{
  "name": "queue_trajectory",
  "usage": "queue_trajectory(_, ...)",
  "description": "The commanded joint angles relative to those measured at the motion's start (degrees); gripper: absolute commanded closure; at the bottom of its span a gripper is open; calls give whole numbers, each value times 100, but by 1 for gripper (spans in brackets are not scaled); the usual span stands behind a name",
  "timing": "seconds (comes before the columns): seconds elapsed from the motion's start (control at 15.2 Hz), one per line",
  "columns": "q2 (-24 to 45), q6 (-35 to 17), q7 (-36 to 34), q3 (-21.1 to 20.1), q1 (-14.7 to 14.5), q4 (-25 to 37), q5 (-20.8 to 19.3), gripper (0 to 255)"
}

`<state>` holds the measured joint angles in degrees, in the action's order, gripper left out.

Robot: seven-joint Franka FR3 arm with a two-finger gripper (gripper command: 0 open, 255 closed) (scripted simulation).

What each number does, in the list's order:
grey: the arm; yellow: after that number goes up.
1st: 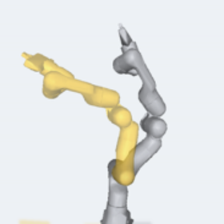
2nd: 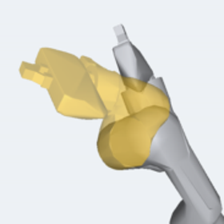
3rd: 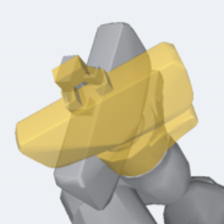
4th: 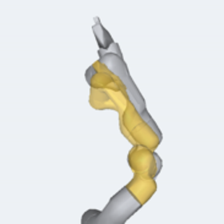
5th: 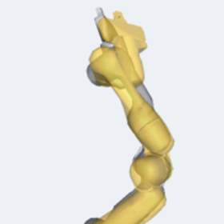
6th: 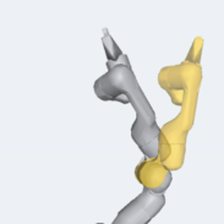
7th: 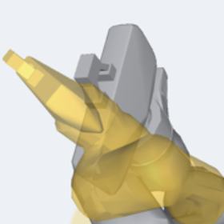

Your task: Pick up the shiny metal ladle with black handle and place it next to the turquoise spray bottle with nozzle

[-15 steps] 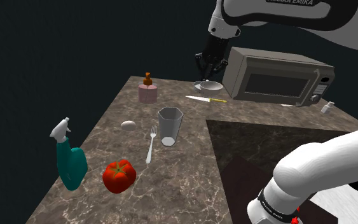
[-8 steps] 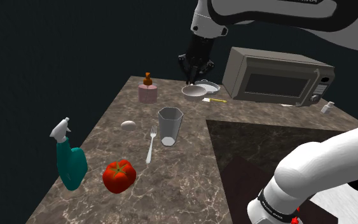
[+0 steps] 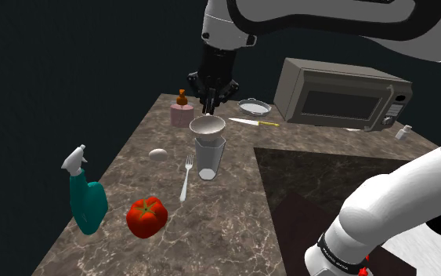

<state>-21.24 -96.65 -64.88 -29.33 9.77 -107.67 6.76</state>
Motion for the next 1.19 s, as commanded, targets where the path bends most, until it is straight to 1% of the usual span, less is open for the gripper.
queue_trajectory(0.0, 220, 35, -344, -273, -35, 258, -66, 255)
queue_trajectory(0.26, 790, 83, -1064, -862, -101, 823, -338, 255)
queue_trajectory(0.33, 857, 91, -1141, -921, -111, 885, -377, 255)
queue_trajectory(1.12, 654, -843, -1098, -910, -172, -217, -246, 255)
